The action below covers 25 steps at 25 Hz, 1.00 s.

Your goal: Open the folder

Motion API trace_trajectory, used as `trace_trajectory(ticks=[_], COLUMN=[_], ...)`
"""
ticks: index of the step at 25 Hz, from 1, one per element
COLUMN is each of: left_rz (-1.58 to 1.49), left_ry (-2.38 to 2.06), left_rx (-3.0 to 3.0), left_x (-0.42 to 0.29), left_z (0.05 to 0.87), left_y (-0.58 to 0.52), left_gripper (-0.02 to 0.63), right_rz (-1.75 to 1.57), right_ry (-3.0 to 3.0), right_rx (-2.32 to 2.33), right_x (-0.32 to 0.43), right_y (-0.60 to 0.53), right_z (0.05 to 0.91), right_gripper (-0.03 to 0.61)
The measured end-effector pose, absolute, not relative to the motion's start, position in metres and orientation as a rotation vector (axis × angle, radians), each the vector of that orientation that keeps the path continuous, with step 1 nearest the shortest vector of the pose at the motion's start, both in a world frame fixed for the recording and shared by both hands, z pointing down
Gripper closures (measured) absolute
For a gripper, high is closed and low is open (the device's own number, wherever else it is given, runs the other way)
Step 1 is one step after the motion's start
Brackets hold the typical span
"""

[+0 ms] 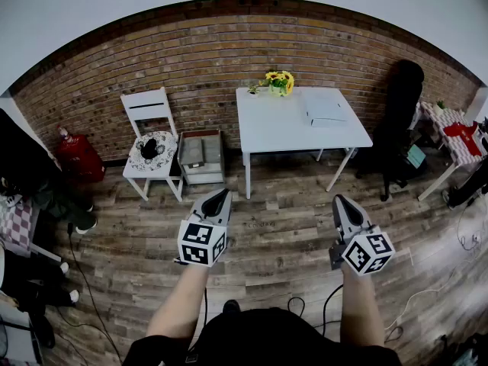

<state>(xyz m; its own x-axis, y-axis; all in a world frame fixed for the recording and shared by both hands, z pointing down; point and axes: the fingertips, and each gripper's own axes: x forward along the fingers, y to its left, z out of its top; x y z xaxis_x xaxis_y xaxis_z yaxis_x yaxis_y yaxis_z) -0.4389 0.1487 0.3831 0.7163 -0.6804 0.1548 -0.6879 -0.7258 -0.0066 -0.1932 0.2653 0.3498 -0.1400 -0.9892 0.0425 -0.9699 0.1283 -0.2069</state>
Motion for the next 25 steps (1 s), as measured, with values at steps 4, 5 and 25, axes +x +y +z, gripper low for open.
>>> trace_trajectory(ticks=[4, 5, 25], left_rz=[0.237, 0.238, 0.274], left_ry=[-1.137, -1.136, -1.09], left_rx=[2.857, 2.856, 2.868], left_x=[-0.44, -0.439, -0.397], left_z=[0.386, 0.386, 0.385], left_y=[0.152, 0.153, 0.188], left_gripper=[0.594, 0.595, 0.594], right_rz=[-0.289, -0.292, -0.403], right_ry=[2.271, 2.271, 2.266], right_rx=[-1.999, -1.999, -1.924], right_x=[-0.19, -0.189, -0.157], right_y=[0.27, 0.271, 0.312], right_z=[0.351, 0.352, 0.356], right_gripper=[0.566, 0.566, 0.563])
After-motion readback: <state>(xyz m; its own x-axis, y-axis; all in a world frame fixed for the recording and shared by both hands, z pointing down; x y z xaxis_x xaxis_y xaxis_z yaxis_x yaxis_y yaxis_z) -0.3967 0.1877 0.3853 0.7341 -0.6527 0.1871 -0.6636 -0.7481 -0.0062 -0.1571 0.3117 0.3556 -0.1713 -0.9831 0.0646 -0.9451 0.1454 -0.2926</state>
